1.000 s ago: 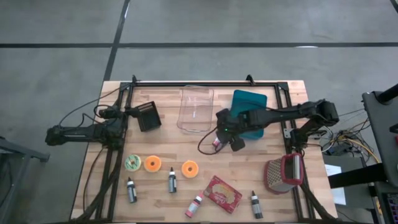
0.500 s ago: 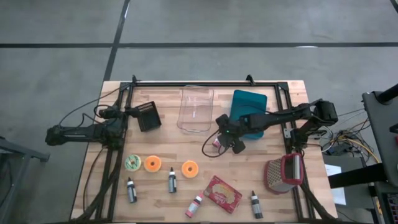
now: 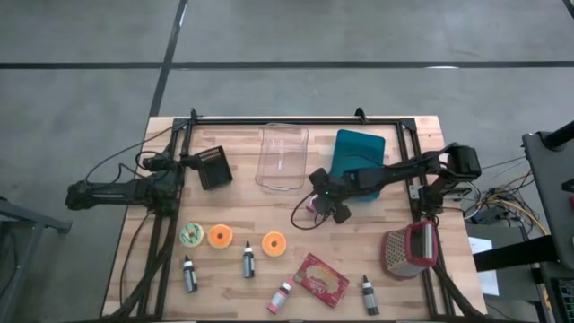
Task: Pick & Place Food Item
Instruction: Put the top pink food coloring bottle into the blue bin
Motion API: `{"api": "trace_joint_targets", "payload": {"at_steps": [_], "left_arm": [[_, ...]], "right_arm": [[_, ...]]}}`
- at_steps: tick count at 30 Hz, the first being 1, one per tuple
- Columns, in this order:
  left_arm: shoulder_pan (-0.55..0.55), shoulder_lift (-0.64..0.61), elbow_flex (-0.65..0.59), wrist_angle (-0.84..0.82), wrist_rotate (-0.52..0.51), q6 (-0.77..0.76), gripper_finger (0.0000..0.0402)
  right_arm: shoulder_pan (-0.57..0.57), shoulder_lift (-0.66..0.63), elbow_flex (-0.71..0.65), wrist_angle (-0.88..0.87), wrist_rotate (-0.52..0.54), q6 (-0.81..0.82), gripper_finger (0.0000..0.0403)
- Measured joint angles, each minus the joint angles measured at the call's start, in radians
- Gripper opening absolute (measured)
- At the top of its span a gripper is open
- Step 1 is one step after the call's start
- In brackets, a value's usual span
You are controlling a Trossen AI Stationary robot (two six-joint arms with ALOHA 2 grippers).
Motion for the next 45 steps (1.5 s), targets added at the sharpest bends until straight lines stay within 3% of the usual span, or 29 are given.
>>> {"api": "trace_joint_targets", "payload": {"at_steps": [21,31,39,45], "left_arm": [[0.000,0.001,0.000,0.000,0.000,0.000,0.0223],[0.000,0.001,0.000,0.000,0.000,0.000,0.0223],[0.000,0.001,0.000,0.000,0.000,0.000,0.0223],[0.000,0.001,0.000,0.000,0.000,0.000,0.0223]], "right_arm": [[-0.016,0.101,0.001,0.066,0.008,0.004,0.0212],[-0.015,0.102,0.001,0.072,0.012,0.135,0.0212],[-0.016,0.107,0.001,0.078,0.010,0.132,0.0212],[-0.015,0.107,0.001,0.082,0.007,0.132,0.0184]]}}
